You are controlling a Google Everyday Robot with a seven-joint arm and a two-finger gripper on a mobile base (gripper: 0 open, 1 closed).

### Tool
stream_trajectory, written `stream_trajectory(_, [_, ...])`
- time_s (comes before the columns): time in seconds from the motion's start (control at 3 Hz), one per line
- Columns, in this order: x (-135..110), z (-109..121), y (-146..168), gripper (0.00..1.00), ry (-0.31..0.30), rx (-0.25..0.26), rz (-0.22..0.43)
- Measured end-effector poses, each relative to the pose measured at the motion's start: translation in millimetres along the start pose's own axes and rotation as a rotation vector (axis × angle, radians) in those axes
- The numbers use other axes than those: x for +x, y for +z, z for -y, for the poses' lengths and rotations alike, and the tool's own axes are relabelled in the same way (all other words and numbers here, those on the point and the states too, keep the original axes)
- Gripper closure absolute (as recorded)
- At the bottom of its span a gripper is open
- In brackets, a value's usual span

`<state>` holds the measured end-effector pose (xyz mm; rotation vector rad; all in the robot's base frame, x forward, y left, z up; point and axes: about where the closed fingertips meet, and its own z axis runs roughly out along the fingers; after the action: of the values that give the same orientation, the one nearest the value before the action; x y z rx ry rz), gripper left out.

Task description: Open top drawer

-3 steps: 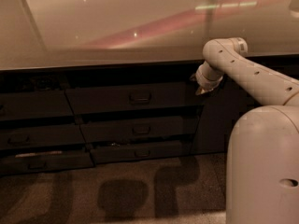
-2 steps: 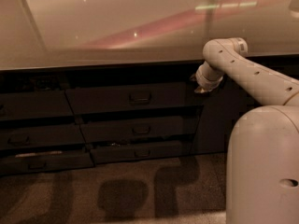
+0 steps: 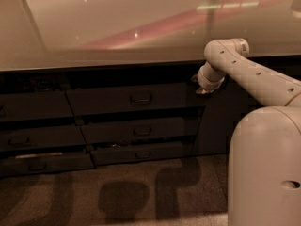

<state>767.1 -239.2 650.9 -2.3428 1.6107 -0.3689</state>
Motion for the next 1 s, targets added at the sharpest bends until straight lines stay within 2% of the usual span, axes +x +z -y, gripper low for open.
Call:
stream_trajectory(0.67, [-3.8,-3.1,-2.0,1.00,-0.010,0.000,0.008])
stream_trajectory(1.0, [15.9,-10.0,-50.5,1.00,0.002,0.109,-0.051])
